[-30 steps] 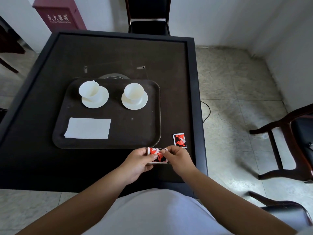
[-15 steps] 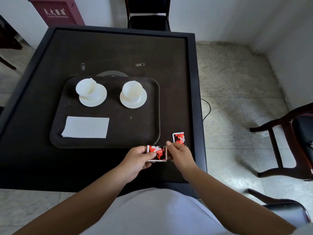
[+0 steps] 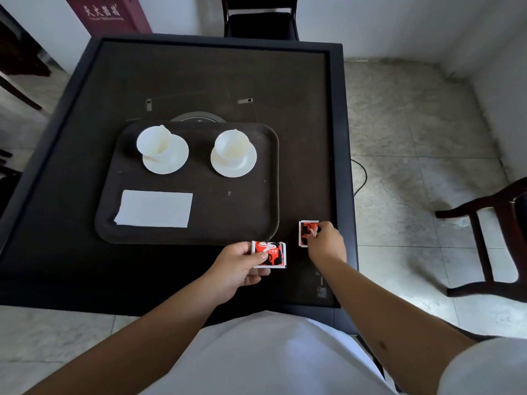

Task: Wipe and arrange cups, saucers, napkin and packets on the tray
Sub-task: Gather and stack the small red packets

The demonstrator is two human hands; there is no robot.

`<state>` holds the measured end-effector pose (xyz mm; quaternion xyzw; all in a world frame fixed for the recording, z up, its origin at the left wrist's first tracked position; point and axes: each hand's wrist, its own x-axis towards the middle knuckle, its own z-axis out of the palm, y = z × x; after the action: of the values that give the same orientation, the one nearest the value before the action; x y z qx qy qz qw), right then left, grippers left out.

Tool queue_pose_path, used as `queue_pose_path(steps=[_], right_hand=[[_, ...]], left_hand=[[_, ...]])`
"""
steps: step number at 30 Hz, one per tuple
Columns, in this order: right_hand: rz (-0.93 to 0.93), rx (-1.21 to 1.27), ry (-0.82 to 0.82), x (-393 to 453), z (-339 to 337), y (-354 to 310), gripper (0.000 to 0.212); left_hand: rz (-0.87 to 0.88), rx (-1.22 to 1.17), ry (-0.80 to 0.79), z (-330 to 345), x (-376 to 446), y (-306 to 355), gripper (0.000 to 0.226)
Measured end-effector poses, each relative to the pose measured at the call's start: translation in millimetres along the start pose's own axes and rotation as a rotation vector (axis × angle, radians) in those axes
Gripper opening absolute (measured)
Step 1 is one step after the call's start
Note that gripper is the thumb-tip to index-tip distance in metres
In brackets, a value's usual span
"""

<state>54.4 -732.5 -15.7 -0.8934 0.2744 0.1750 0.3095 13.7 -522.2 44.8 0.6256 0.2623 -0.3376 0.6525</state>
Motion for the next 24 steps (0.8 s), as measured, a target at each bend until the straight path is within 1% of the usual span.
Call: queue_pose_path(steps=[4,9,11,12,13,16,20,24], right_hand=[[-0.090,0.126,-0.022,-4.9,-5.3,1.0,0.020],[-0.091,0.495,-0.126,-25.0,-38.1,-10.4,0.013],[-0.161,0.584,-0.175,-36.0,-53.0,-19.7,0.016],[-0.215,0.587,-0.199,-41.6,-59.4,-24.7,0.016],[-0.276,0.552,-0.217,-47.3,-64.5,-29.4,0.016],[-0.457,0.344,-0.248,-61.9,-70.8,-41.4,0.014],[-0.656,0.068,-0.245,-72.8,-66.8,-50.4,0.013],[-0.786,-0.051,-0.220,-76.6,-64.2,-51.1,0.015]], left_hand=[[0.001,-0.012,0.002,-0.5,1.3,1.1,0.016],[0.003,-0.024,0.030,1.3,4.1,4.0,0.019],[0.006,-0.025,0.023,2.9,4.0,4.5,0.019],[0.009,-0.024,0.011,3.4,3.5,4.6,0.018],[0.013,-0.026,-0.006,4.0,2.7,4.7,0.018],[0.022,-0.038,-0.085,5.1,-1.6,5.7,0.018],[0.022,-0.051,-0.228,4.2,-7.7,7.8,0.019],[-0.002,-0.115,-0.332,1.7,-13.6,6.7,0.026]])
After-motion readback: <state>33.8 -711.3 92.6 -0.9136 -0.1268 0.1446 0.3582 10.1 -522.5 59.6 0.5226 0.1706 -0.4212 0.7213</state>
